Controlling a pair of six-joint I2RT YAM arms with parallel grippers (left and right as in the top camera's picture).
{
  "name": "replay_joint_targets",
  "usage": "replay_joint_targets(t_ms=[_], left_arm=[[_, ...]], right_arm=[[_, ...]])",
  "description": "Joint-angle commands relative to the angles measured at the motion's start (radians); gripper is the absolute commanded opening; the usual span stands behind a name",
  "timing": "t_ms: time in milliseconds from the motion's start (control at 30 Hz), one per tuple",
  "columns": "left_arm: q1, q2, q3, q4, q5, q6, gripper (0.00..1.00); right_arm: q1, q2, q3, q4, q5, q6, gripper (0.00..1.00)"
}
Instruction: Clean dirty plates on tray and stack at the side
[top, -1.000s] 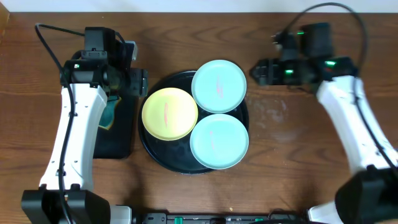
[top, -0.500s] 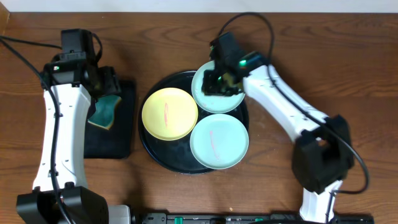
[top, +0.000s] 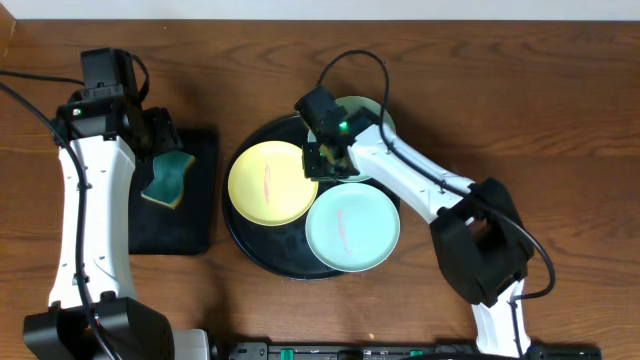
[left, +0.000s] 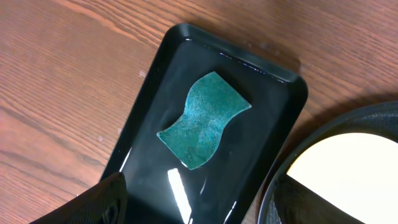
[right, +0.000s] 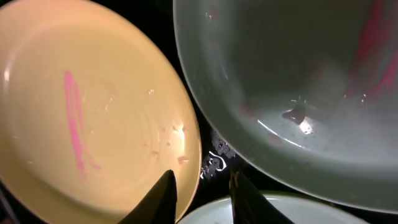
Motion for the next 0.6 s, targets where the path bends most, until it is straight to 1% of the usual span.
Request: replay_joint_targets(t_ms=[0, 200, 500, 567], left_arm=[[0.004, -0.005, 0.022, -0.003, -0.013, -0.013, 0.76], [0.004, -0.005, 0.022, -0.002, -0.013, -0.013, 0.76], [0.004, -0.004, 0.006, -0.002, -0.013, -0.013, 0.76], [0.004, -0.003, -0.007, -0.001, -0.013, -0.013, 0.76]], right_arm=[[0.026, 0.028, 0.015, 0.002, 0.066, 0.032, 0.24], [0.046, 0.073, 0.015, 0.01, 0.066, 0.032, 0.22], [0.052, 0.114, 0.015, 0.052, 0.065, 0.027, 0.12], [0.051, 0.131, 0.015, 0.056, 0.06, 0.027, 0.11]])
